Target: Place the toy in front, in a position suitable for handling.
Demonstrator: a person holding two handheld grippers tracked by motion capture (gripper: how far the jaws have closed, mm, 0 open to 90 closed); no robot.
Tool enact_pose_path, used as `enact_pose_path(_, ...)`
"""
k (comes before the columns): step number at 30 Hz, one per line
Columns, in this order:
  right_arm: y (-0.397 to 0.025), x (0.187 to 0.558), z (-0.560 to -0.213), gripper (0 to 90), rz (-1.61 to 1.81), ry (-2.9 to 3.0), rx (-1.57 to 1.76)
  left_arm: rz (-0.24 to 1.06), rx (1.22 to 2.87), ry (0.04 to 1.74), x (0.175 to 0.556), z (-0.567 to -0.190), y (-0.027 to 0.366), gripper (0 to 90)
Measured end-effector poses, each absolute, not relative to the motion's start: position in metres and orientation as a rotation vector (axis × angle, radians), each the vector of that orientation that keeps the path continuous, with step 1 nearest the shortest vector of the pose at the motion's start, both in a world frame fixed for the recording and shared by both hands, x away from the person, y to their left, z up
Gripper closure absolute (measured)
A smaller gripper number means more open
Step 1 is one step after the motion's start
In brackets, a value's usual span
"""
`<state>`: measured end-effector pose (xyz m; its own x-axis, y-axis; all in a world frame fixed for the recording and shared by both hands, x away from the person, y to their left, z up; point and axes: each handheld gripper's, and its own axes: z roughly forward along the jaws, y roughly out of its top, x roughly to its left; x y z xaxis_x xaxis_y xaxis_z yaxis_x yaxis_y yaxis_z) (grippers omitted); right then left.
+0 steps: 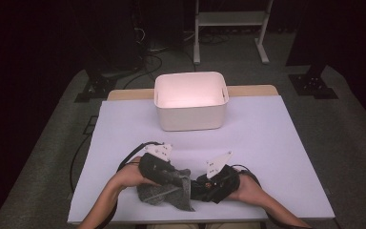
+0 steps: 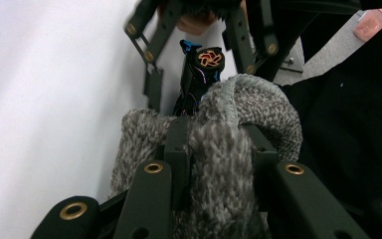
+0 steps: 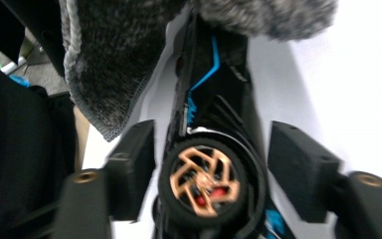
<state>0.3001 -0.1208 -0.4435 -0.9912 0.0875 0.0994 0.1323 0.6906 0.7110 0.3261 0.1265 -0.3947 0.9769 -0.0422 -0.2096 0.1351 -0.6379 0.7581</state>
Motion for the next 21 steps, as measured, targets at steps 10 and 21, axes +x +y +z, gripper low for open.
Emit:
enact_pose_path(10, -0.121, 0.300, -0.446, 55.8, -1.199, -2.845, -0.134, -0.245, 2.232, 0.048, 0.322, -0.390, 0.126, 75.2)
enact_pose_path(21, -0.125, 0.318, -0.447, 55.7, -1.210, -2.919, -0.180, -0.154, 2.294, 0.027, 0.335, -0.384, 0.106, 75.1)
